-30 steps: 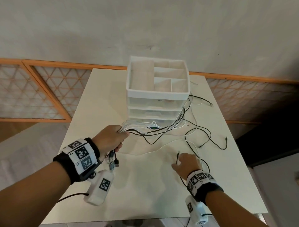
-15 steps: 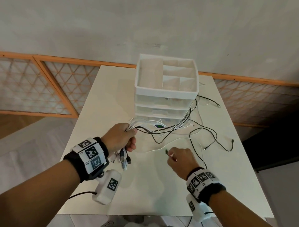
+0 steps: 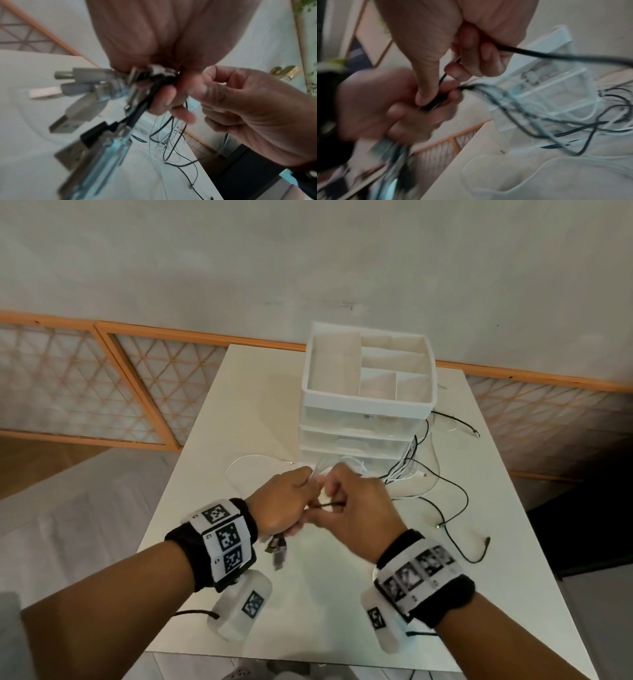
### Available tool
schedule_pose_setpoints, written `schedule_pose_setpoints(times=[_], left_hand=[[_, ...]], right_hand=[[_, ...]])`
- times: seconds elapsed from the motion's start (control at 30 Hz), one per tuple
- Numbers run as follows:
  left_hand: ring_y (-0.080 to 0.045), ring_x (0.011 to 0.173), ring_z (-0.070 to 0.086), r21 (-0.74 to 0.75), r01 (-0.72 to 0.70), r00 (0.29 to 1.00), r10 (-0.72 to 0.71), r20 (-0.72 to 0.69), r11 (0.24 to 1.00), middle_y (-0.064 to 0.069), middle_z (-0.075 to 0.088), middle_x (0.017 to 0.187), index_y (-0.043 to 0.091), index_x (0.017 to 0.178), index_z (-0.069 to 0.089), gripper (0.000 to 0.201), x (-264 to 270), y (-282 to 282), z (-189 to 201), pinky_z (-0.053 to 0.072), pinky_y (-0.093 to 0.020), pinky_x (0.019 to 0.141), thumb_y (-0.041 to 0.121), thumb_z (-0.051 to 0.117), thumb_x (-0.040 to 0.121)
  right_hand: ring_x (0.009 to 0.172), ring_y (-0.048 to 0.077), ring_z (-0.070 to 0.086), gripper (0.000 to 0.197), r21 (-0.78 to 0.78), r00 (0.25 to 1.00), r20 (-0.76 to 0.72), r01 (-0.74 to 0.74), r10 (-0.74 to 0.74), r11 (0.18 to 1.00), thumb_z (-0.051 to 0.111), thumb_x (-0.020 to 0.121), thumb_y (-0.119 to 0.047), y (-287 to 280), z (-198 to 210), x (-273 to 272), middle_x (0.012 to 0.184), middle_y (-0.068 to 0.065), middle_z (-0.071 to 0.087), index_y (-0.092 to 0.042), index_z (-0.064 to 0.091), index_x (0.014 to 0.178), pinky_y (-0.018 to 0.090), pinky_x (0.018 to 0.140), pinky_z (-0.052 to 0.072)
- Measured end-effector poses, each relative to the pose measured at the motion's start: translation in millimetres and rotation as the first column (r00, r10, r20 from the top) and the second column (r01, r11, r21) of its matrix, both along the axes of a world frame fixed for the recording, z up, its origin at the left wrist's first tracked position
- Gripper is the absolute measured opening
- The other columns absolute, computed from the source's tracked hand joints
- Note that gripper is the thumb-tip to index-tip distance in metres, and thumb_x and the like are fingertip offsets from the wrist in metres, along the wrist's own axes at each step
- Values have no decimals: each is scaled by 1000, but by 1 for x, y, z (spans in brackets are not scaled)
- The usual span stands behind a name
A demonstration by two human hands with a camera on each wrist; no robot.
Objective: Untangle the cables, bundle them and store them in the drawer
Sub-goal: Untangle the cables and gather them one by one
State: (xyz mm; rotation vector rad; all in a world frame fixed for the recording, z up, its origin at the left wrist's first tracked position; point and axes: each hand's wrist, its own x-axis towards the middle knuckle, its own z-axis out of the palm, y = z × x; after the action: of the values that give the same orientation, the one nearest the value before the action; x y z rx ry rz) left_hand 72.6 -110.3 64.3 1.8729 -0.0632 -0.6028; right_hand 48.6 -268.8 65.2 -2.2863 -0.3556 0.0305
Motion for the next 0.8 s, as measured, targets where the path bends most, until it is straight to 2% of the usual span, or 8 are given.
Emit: schedule_pose_setpoints(times=[0.1, 0.17, 0.27, 0.33, 0.4, 0.53, 0.7, 0.8], left_hand=[[-13, 38, 33, 47, -22, 1000, 23, 0, 999, -1, 45, 56, 12, 76, 46, 40, 5, 17, 10, 28, -22, 41, 45, 49, 98], [-12, 40, 33, 48, -51, 999, 50, 18, 998, 5, 41, 53, 16, 75, 47, 45, 13, 34, 22, 27, -23, 42, 58, 56, 89], [-13, 41, 32, 35, -92, 991, 88, 98, 995, 2, 39, 55, 14, 76, 51, 41, 20, 51, 35, 27, -23, 44, 52, 63, 86], [-14, 40, 28, 38, -159, 976, 152, 154, 987, -2, 35, 56, 11, 75, 45, 40, 24, 54, 34, 25, -23, 41, 45, 60, 92], [-14, 40, 27, 115, -216, 957, 187, 221, 969, -3, 34, 58, 12, 71, 39, 43, 29, 56, 26, 25, -23, 40, 45, 57, 94], [-17, 42, 30, 249, -307, 940, 253, 228, 918, -2, 37, 57, 15, 64, 37, 48, 33, 62, 9, 26, -28, 48, 48, 56, 94], [-17, 38, 29, 219, -350, 934, 322, 152, 911, -5, 37, 58, 13, 66, 40, 45, 36, 59, 1, 27, -24, 45, 45, 58, 93], [-15, 39, 28, 198, -314, 948, 295, 122, 928, -3, 36, 57, 11, 70, 46, 40, 38, 52, 4, 26, -22, 41, 40, 58, 94]], right_hand=[[44, 5, 45, 30, 52, 987, -49, 157, -154, 986, 89, 69, -25, -42, -3, 24, 49, -10, 50, -20, 60, 74, 16, 50, 34], [58, 0, 56, 13, -125, 948, -16, 314, -319, 941, 80, 80, -23, -83, -13, 42, 59, -8, 60, -20, 68, 76, 18, 60, 37], [99, 34, 64, 20, -455, 810, -46, 503, -584, 734, 65, 89, -38, -136, -34, 53, 93, 10, 74, -22, 76, 90, 32, 78, 47], [102, 38, 61, 34, -493, 761, -99, 522, -641, 696, 61, 91, -52, -151, -32, 58, 99, 12, 74, -22, 77, 91, 36, 80, 49], [89, 35, 63, 47, -436, 766, -78, 550, -639, 713, 53, 90, -63, -157, -13, 67, 90, 10, 73, -23, 75, 81, 34, 73, 48], [73, 26, 68, 34, 44, 635, -18, 772, -772, 634, 55, 89, -61, -173, 29, 81, 82, -1, 73, -31, 68, 78, 40, 76, 57], [60, 20, 60, 35, 54, 743, -166, 663, -648, 747, 52, 99, -42, -171, 16, 85, 91, 3, 71, -15, 71, 87, 30, 59, 53], [82, 30, 67, 31, 35, 749, -76, 662, -658, 749, 50, 96, -37, -171, 6, 94, 106, -3, 71, -26, 67, 74, 45, 81, 58]])
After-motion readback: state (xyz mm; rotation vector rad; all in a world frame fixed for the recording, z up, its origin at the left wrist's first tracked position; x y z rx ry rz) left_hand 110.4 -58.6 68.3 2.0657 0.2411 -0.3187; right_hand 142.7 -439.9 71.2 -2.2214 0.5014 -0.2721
